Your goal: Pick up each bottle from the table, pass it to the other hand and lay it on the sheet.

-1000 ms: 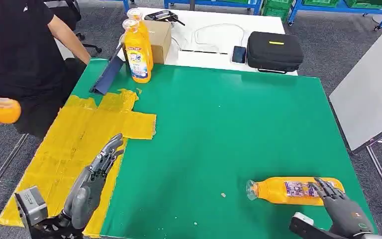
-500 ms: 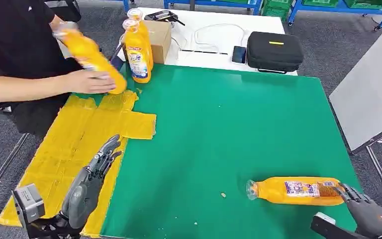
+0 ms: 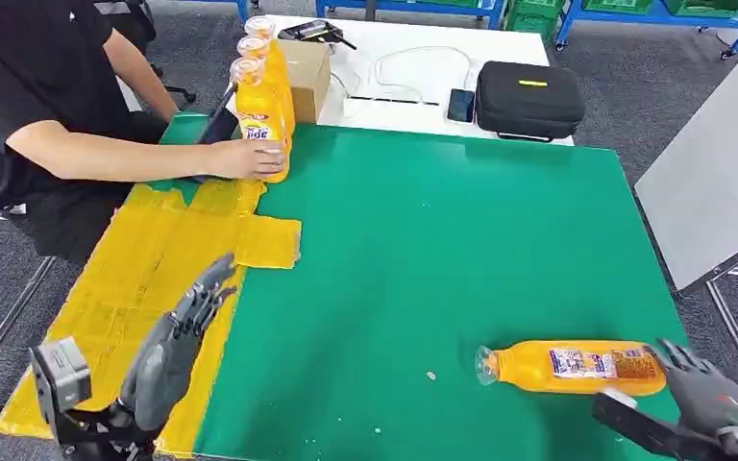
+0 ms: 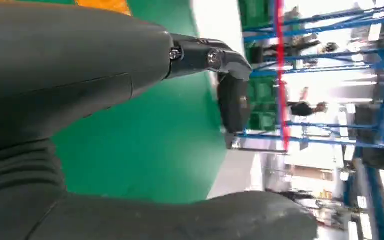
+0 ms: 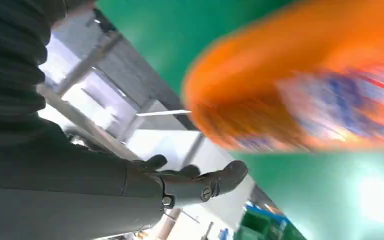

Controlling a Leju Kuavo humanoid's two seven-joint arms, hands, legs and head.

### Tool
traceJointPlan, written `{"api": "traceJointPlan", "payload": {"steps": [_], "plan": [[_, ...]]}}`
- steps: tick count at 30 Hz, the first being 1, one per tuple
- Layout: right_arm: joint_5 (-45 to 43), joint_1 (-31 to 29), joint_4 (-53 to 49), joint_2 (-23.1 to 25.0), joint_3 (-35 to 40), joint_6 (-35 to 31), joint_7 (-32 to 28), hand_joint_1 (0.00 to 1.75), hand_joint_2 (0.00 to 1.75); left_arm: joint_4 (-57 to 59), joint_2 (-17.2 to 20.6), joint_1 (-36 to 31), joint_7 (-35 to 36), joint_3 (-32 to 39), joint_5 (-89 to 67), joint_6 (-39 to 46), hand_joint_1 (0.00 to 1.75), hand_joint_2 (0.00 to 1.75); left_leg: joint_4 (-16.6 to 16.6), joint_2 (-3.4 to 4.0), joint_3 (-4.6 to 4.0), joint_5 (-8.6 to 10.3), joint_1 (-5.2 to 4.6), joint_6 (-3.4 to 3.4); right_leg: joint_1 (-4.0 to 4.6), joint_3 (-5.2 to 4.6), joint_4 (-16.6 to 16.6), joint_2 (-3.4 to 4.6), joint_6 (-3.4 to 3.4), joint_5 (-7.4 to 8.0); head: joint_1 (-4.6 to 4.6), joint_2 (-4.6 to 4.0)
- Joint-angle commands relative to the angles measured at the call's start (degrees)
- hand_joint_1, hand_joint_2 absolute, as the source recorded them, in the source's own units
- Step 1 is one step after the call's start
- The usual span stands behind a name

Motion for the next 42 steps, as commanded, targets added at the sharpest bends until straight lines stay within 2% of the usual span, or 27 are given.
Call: {"api": "traceJointPlan", "payload": {"steps": [1,3,4,5,9,10,11,14,22,25,26,27,28,29,34,37,41,42], "plan": [[-0.15,-5.35,7.35,1.08,10.3,-0.99,1.5,0.0,1.75,5.32,-0.38,-1.97,-2.65,-0.26,-1.69,-1.76,0.0,0.0,-0.11,0.41,0.15,0.03,0.09,-0.21,0.13,0.19,-0.17,-0.1,-0.17,0.08,-0.02,0.0],[0.94,-6.67,7.55,1.09,12.96,-2.05,1.39,0.0,1.75,6.24,-1.69,-3.6,-3.12,-0.39,-1.63,-2.72,0.0,0.0,-0.12,0.34,0.11,0.03,0.1,-0.16,0.13,0.19,-0.19,-0.06,-0.14,0.08,-0.04,0.0],[1.13,-7.66,6.87,1.18,14.46,-1.39,1.94,0.0,1.75,5.45,-2.14,-4.45,-1.42,-0.59,-1.32,-2.64,0.0,0.0,-0.12,0.19,0.13,0.03,0.05,-0.1,0.08,0.22,-0.18,-0.06,-0.08,0.06,-0.02,0.0],[1.1,-9.19,5.9,1.34,16.27,0.18,3.58,0.0,1.75,3.92,-2.52,-5.6,1.36,-1.13,-0.9,-1.96,0.0,0.0,-0.11,0.39,0.14,0.03,0.08,-0.16,0.12,0.2,-0.18,-0.04,-0.13,0.09,-0.04,0.0],[0.48,-10.58,5.59,1.37,18.74,1.06,4.59,0.0,1.75,3.26,-2.19,-6.51,2.95,-1.85,-0.5,-1.61,0.0,0.0,0.02,0.51,-0.06,0.04,0.08,-0.18,0.11,0.0,-0.02,0.04,-0.14,0.12,-0.02,0.0],[0.44,-10.92,6.02,1.36,19.58,1.18,4.6,0.0,1.75,3.51,-2.02,-6.68,2.96,-2.03,-0.48,-1.74,0.0,0.0,-0.01,0.32,-0.03,0.03,0.08,-0.12,0.1,0.05,-0.06,0.01,-0.09,0.08,0.0,0.0],[0.27,-11.11,6.5,1.17,20.79,1.33,4.61,0.0,1.75,3.73,-1.93,-6.83,3.03,-2.15,-0.22,-1.83,0.0,0.0,-0.01,0.48,-0.01,0.04,0.09,-0.19,0.13,0.06,-0.07,-0.03,-0.15,0.1,-0.02,0.0],[-0.71,-10.54,7.04,0.73,22.38,1.45,4.4,0.0,1.75,3.93,-1.88,-7.18,3.1,-2.24,0.07,-1.91,0.0,0.0,-0.03,0.19,0.01,0.04,0.06,-0.09,0.08,0.11,-0.08,-0.07,-0.08,0.05,-0.02,0.0],[-0.84,-10.29,7.07,0.37,22.31,1.14,4.37,0.0,1.75,3.9,-1.83,-7.12,3.11,-2.22,0.11,-1.93,0.0,0.0,-0.02,0.16,-0.03,0.05,0.04,-0.06,0.05,0.09,-0.05,-0.09,-0.07,0.04,-0.04,0.0],[-3.32,-8.67,9.07,-1.53,23.97,2.18,3.58,0.0,1.75,4.51,-1.61,-7.86,3.39,-2.59,0.71,-2.1,0.0,0.0,-0.01,0.29,-0.03,0.06,0.06,-0.12,0.09,0.1,-0.06,-0.14,-0.11,0.05,-0.02,0.0],[-5.53,-7.41,10.27,-4.34,25.35,3.93,3.21,0.0,1.75,5.03,-1.46,-8.52,3.64,-2.98,1.21,-2.3,0.0,0.0,-0.03,0.13,-0.04,0.07,0.05,-0.07,0.07,0.1,-0.07,-0.16,-0.08,0.05,-0.02,0.0],[-7.59,-6.29,11.18,-6.92,26.51,4.97,2.06,1.64,1.75,5.57,-1.3,-9.11,3.82,-3.33,1.86,-2.46,0.0,0.0,-0.05,0.13,-0.01,0.09,0.06,-0.1,0.09,0.15,-0.1,-0.25,-0.1,0.04,-0.04,0.0],[-9.6,-4.78,11.97,-9.94,27.79,5.32,1.67,1.75,1.75,6.22,-1.06,-9.88,3.92,-3.81,2.35,-2.64,0.0,0.0,-0.01,-0.08,-0.04,0.07,0.04,-0.03,0.05,0.13,-0.07,-0.29,-0.04,0.0,0.0,0.0],[-11.69,-2.85,12.45,-13.19,28.92,4.15,1.42,1.75,1.75,7.01,-0.92,-10.71,3.95,-4.29,2.77,-2.61,0.0,0.0,-0.02,-0.06,-0.04,0.09,0.06,-0.07,0.08,0.16,-0.1,-0.38,-0.07,0.01,-0.02,0.0],[-16.65,3.4,11.94,-20.04,30.04,1.62,2.09,1.75,1.75,9.12,-0.45,-11.73,2.28,-4.87,3.59,-3.21,0.0,0.0,0.0,-0.44,0.02,0.08,-0.01,-0.02,0.01,0.24,-0.12,-0.62,-0.04,-0.06,0.0,0.0],[-20.24,8.11,8.24,-23.79,29.23,0.07,6.23,1.75,1.75,8.15,-0.1,-11.67,3.45,-5.23,4.3,-2.52,0.0,0.0,0.05,-0.37,0.02,0.07,-0.02,-0.06,0.0,0.24,-0.08,-0.71,-0.08,-0.08,-0.04,0.0],[-25.39,17.64,4.84,-29.5,25.78,-5.09,8.49,1.75,1.75,8.72,0.33,-10.75,2.14,-4.93,4.35,-2.63,0.0,0.0,0.08,-0.48,0.13,0.03,-0.03,-0.07,0.0,-0.19,-0.13,-0.81,-0.08,-0.12,-0.02,0.0],[-26.24,19.73,3.67,-30.59,25.18,-6.43,9.71,1.75,1.75,8.32,0.51,-10.56,2.36,-4.97,4.84,-2.39,0.0,0.0,0.05,-0.49,0.13,0.01,-0.08,-0.01,-0.06,-0.27,-0.12,-0.61,-0.03,-0.11,-0.02,0.0]]}}
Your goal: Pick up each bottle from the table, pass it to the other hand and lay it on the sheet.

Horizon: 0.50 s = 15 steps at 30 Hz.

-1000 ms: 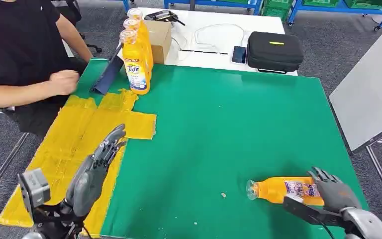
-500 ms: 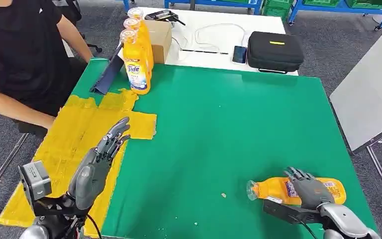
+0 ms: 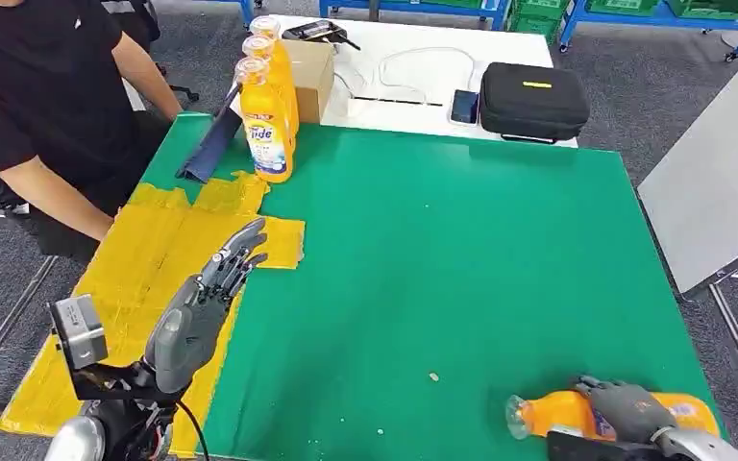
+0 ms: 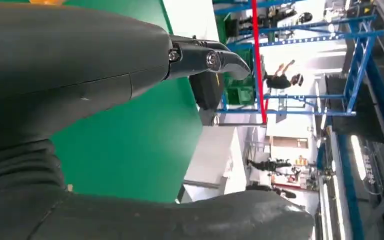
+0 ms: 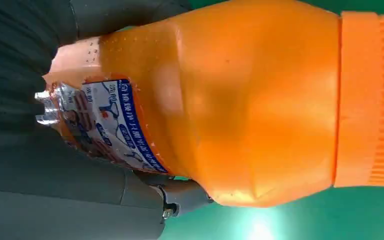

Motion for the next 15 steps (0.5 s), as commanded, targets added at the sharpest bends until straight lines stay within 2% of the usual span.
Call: {"api": "traceJointPlan", "payload": {"steps": [1,2,6,9,11,12,13,14,15], "plan": [[-8.73,20.77,-3.25,-11.74,-2.27,-7.18,5.8,1.75,1.75,4.34,2.14,-0.68,-0.56,-1.41,0.09,0.82,0.0,0.0,0.03,-0.21,-0.07,0.07,0.0,-0.16,0.03,0.12,0.02,-0.69,-0.12,-0.1,0.0,0.0],[-7.99,22.39,-4.42,-13.12,-1.95,-8.58,5.71,1.75,1.75,4.19,2.4,-1.03,-0.98,-1.64,0.64,0.43,0.0,0.0,0.03,-0.16,-0.06,0.05,-0.01,-0.13,0.03,0.09,0.02,-0.55,-0.1,-0.09,0.02,0.0],[-8.97,22.42,-4.83,-13.39,-0.9,-10.39,7.62,1.75,1.75,4.13,2.19,-1.14,-1.04,-1.65,0.8,0.45,0.0,0.0,-0.03,-0.04,0.02,0.03,-0.03,-0.1,0.01,0.14,-0.04,-0.32,-0.08,-0.04,0.0,0.0],[-12.23,21.23,-2.14,-10.45,-1.4,-13.36,7.87,1.75,1.75,6.03,2.17,0.56,-2.74,-0.59,-0.75,0.47,0.0,0.0,-0.06,0.21,0.05,0.03,0.0,-0.16,0.05,0.16,-0.08,-0.26,-0.12,0.0,0.0,0.0],[-16.4,14.58,-1.24,1.37,-6.89,-15.93,2.12,1.75,1.75,3.81,2.33,3.35,-3.41,1.12,-1.2,0.88,0.0,0.0,-0.2,0.22,0.19,0.07,0.04,-0.18,0.09,0.32,-0.26,-0.33,-0.13,0.04,0.02,0.0],[-15.42,10.6,-1.81,5.85,-8.09,-11.89,3.52,1.75,1.75,1.43,2.54,4.58,-0.97,1.55,-1.98,1.4,0.0,0.0,-0.24,0.25,0.22,0.07,0.12,-0.17,0.17,0.31,-0.34,-0.2,-0.13,0.1,0.02,0.0],[-16.86,6.42,-3.2,15.97,-13.54,-9.54,0.58,1.75,1.75,-0.04,3.0,7.0,-0.58,2.45,-2.16,2.09,0.0,0.0,-0.24,0.38,0.15,0.08,0.15,-0.17,0.19,0.2,-0.34,-0.03,-0.14,0.16,0.0,0.0],[-14.48,2.2,-5.78,21.21,-14.32,-7.36,1.13,1.75,1.75,-2.24,1.92,7.05,-0.49,2.73,-1.02,1.54,0.0,0.0,-0.29,0.52,0.14,0.1,0.17,-0.23,0.21,0.2,-0.39,-0.01,-0.18,0.2,-0.02,0.0],[-23.12,0.95,-7.35,29.02,-18.8,-5.51,-2.84,1.75,1.75,-2.34,2.69,8.52,0.65,3.06,-2.28,2.62,0.0,0.0,-0.43,0.72,0.2,0.12,0.24,-0.29,0.29,0.32,-0.54,0.12,-0.24,0.28,0.04,0.0]]}}
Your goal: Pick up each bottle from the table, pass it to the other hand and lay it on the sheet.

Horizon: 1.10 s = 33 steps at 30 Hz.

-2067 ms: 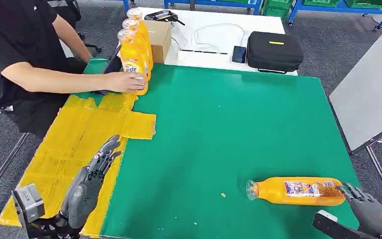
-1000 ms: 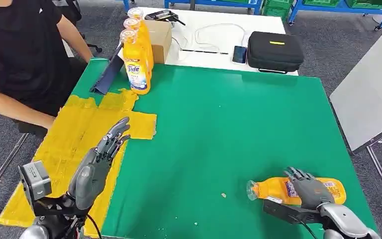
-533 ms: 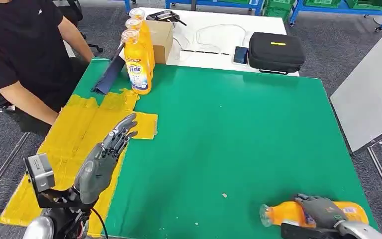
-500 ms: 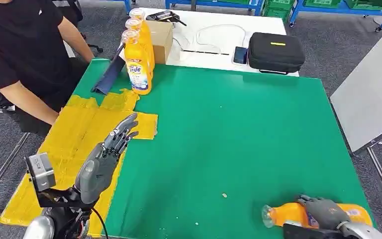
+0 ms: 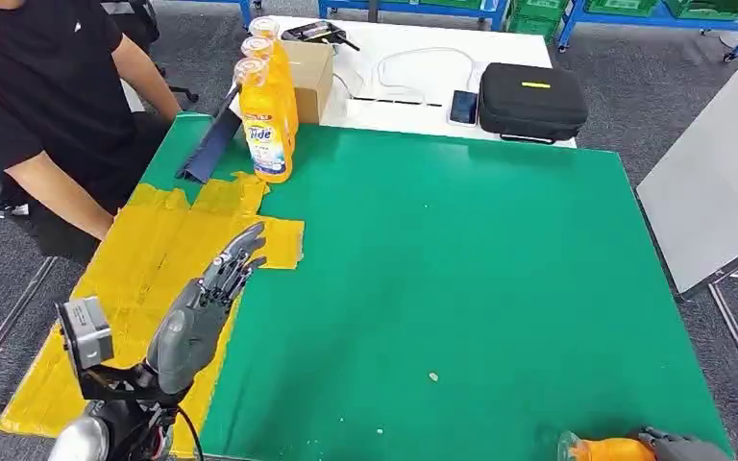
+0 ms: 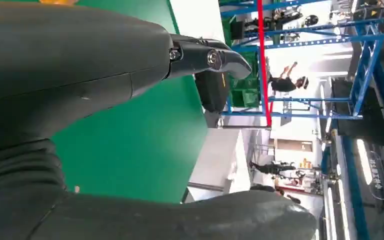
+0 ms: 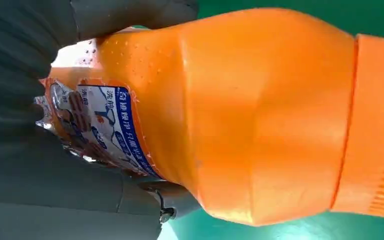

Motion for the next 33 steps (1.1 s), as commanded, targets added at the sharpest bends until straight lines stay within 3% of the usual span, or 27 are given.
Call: {"api": "traceJointPlan", "payload": {"steps": [1,2,3,7,9,12,14,22,23,26,30,33], "plan": [[-24.43,-17.4,-7.95,52.25,-20.68,14.24,-10.65,1.75,1.75,-3.93,2.72,9.32,1.75,3.45,-0.58,1.25,0.0,0.0,-0.38,0.57,0.25,0.04,0.32,-0.32,0.34,0.29,-0.49,-0.01,-0.28,0.16,0.04,0.0],[-22.73,-17.14,-12.12,54.47,-18.19,14.21,-9.35,1.75,1.75,-3.7,2.94,10.12,0.7,3.51,-0.39,0.67,0.0,0.0,-0.22,0.76,0.1,0.04,0.42,-0.23,0.43,0.1,-0.33,0.39,-0.19,0.24,0.07,0.0],[-10.36,-17.48,-15.88,49.6,-11.38,10.34,-9.21,1.75,1.75,-1.71,1.5,9.0,-1.18,3.46,0.03,-1.21,0.0,0.0,-0.43,1.08,0.26,0.07,0.42,-0.36,0.45,0.17,-0.41,0.52,-0.3,0.26,0.02,0.0],[-12.73,-17.37,-16.7,47.35,-11.79,9.78,-7.46,1.75,1.75,-0.03,0.64,7.24,-1.41,2.97,-0.73,-1.39,0.0,0.0,-0.07,1.19,0.21,-0.11,0.52,-0.39,0.54,-0.05,0.01,0.85,-0.24,0.19,-0.02,0.0],[-6.64,-17.65,-17.11,46.9,-11.14,9.55,-10.39,1.75,1.75,-0.12,0.82,7.09,-1.32,2.7,-0.77,-1.73,0.0,0.0,-0.07,0.9,0.18,-0.04,0.47,-0.4,0.49,-0.18,0.05,0.61,-0.3,0.14,-0.02,0.0],[-7.37,-20.51,-18.51,51.12,-7.03,10.36,-8.52,1.75,1.75,-1.03,-0.44,5.98,-0.91,2.91,-1.21,-1.01,0.0,0.0,-0.09,0.63,-0.02,0.02,0.48,-0.42,0.49,-0.69,0.1,0.45,-0.36,0.12,0.04,0.0],[-9.9,-23.05,-18.33,53.95,-4.77,8.37,-7.73,1.75,1.75,-1.37,-1.09,4.48,-0.01,2.74,-0.41,-0.76,0.0,0.0,-0.14,0.8,-0.16,0.14,0.47,-0.48,0.47,-0.24,0.1,0.49,-0.37,0.19,0.06,0.0],[-11.22,-30.39,-14.82,59.51,0.51,6.24,-5.53,1.75,1.75,-0.23,-2.28,-1.87,1.98,0.64,0.76,1.68,0.0,0.0,-0.05,0.63,-0.17,0.15,0.46,-0.46,0.4,-0.21,0.16,0.41,-0.32,0.2,0.0,0.0],[-11.15,-32.26,-13.41,61.47,2.21,5.97,-5.37,1.75,1.75,0.04,-2.73,-3.72,2.41,-0.18,-0.38,3.06,0.0,1.75,-0.04,0.73,-0.18,0.18,0.46,-0.5,0.41,-0.23,0.19,0.37,-0.36,0.22,0.04,0.0],[-13.46,-37.36,-4.67,56.53,7.67,1.13,-7.93,1.75,1.75,0.35,-2.69,-7.08,2.79,-3.02,-0.63,7.18,0.0,1.75,-0.03,0.71,-0.2,0.18,0.47,-0.46,0.42,-0.24,0.17,0.46,-0.31,0.25,0.04,0.0],[-13.51,-40.51,0.58,56.43,10.52,-1.12,-9.59,1.75,1.75,1.24,-2.71,-8.57,2.05,-4.85,-1.34,9.54,0.0,1.75,-0.09,0.91,-0.13,0.25,0.49,-0.53,0.45,-0.17,0.13,0.44,-0.35,0.32,0.04,0.0],[-13.71,-41.27,0.77,55.35,12.2,-1.32,-9.28,1.75,1.75,1.48,-2.34,-8.6,1.56,-5.26,-0.38,10.45,0.0,1.75,-0.06,0.58,-0.13,0.23,0.45,-0.42,0.39,-0.13,0.16,0.37,-0.29,0.21,0.07,0.0]]}}
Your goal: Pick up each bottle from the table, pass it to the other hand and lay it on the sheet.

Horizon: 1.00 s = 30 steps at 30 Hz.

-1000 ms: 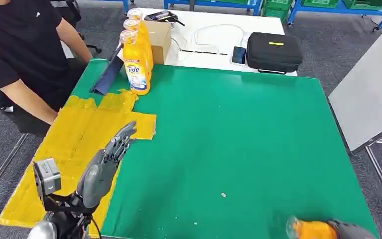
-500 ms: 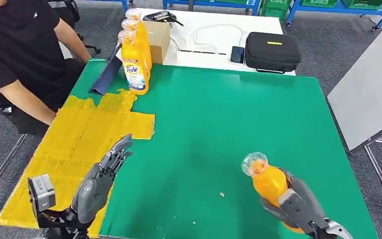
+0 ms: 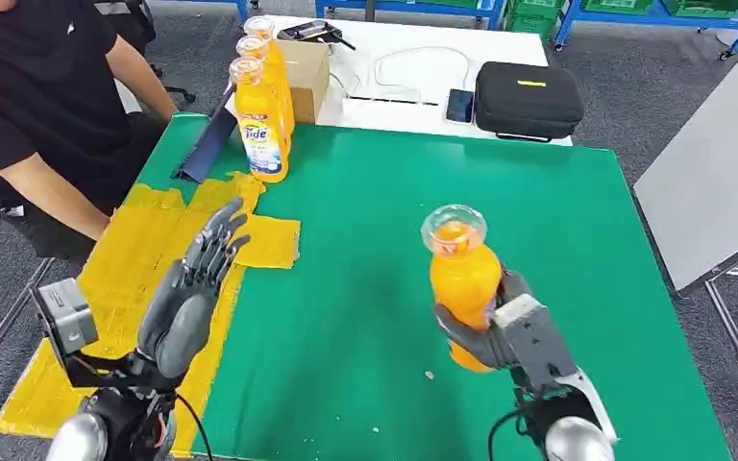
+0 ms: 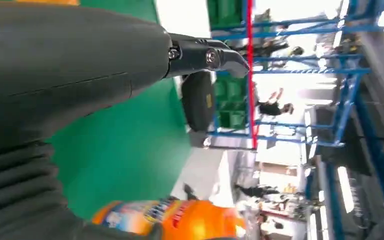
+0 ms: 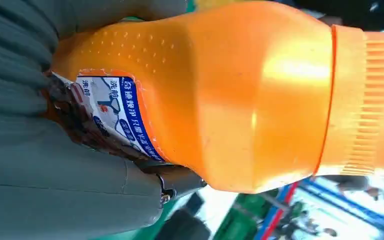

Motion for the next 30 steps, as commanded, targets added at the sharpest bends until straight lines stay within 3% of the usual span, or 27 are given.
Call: {"api": "traceJointPlan", "payload": {"steps": [1,5,23,30], "plan": [[0.74,-9.02,13.04,-1.34,9.51,-2.49,-0.32,1.75,1.75,4.13,0.28,-4.77,-1.32,-4.34,1.04,3.19,0.0,1.75,-0.03,0.35,0.03,0.02,0.01,-0.11,0.03,0.04,-0.04,-0.08,-0.08,0.04,-0.02,0.0],[4.32,-13.1,16.75,-2.41,14.5,-4.25,0.58,1.75,1.75,4.14,1.03,-4.03,-3.88,-5.54,2.62,4.82,0.0,1.75,-0.04,0.51,0.05,-0.01,-0.02,-0.1,0.0,0.01,-0.03,0.15,-0.06,0.08,-0.02,0.0],[4.52,-14.36,17.07,-3.09,16.08,-4.93,1.1,1.75,1.75,4.49,1.68,-4.5,-4.12,-7.19,3.2,4.71,0.0,1.75,0.0,0.07,-0.14,0.01,-0.03,-0.08,-0.02,-0.11,-0.01,-0.16,-0.04,0.02,-0.02,0.0],[17.41,-18.0,17.34,-5.76,21.51,-8.04,4.32,1.75,1.75,4.78,2.78,-5.01,-3.16,-8.78,3.55,6.77,0.0,1.75,0.02,0.28,-0.14,0.01,-0.03,-0.13,0.0,-0.14,0.03,-0.16,-0.08,0.03,-0.02,0.0]]}}
